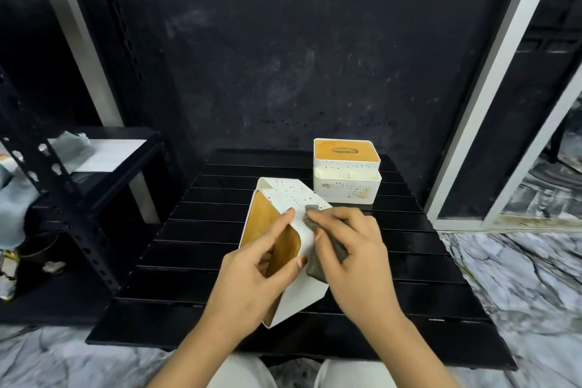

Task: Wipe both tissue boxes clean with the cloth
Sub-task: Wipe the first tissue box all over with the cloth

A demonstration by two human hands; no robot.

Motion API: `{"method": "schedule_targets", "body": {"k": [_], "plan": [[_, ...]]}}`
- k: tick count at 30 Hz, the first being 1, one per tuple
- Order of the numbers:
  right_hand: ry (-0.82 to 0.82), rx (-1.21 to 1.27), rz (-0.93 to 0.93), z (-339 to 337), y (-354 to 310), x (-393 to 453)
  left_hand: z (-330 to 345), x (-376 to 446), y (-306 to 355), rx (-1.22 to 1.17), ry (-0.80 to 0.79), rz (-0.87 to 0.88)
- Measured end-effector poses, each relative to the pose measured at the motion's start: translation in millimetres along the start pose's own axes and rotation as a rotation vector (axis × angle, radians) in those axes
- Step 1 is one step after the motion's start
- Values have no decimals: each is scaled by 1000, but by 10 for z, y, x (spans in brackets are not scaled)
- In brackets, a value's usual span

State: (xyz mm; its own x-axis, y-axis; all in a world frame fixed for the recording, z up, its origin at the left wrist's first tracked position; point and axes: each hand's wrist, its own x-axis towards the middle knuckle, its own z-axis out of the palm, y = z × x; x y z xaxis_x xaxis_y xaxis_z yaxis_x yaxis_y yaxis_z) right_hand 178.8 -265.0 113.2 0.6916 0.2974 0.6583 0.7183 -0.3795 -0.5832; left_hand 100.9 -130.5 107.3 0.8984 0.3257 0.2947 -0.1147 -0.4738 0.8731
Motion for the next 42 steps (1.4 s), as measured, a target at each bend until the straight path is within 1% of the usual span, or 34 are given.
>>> {"method": "schedule_targets", "body": {"k": [3, 5, 9, 12, 15, 20, 24, 32, 34, 38, 40, 42], "plan": [[-45, 12, -78, -1, -35, -20, -31, -15, -8, 1, -7, 4], [-69, 21, -73, -32, 44, 28, -32, -19, -18, 4, -6, -2], [-103, 80, 101, -69, 253, 144, -6, -28, -21, -16, 10, -35], [-114, 91, 148, -61, 291, 156, -8, 15, 11, -105, 15, -88], [-100, 81, 128, -35, 262, 120, -50, 98, -7, -240, 54, -138], [-70, 69, 84, -23, 236, 64, -74, 119, 9, -310, 78, -175], [-79, 98, 22, -77, 175, 30, -91, 110, -6, -326, 65, -167], [-163, 172, -108, -52, -44, 65, -87, 104, 4, -215, 7, -100], [-185, 191, -92, -54, -16, 92, -101, 114, -9, -206, 5, -99], [-140, 213, 43, -76, 93, 108, -116, 119, -38, -224, 3, -107], [-131, 195, 25, -76, 69, 89, -118, 119, -46, -226, -12, -102], [-148, 205, -42, -64, -17, 69, -122, 125, -61, -234, -27, -98]]}}
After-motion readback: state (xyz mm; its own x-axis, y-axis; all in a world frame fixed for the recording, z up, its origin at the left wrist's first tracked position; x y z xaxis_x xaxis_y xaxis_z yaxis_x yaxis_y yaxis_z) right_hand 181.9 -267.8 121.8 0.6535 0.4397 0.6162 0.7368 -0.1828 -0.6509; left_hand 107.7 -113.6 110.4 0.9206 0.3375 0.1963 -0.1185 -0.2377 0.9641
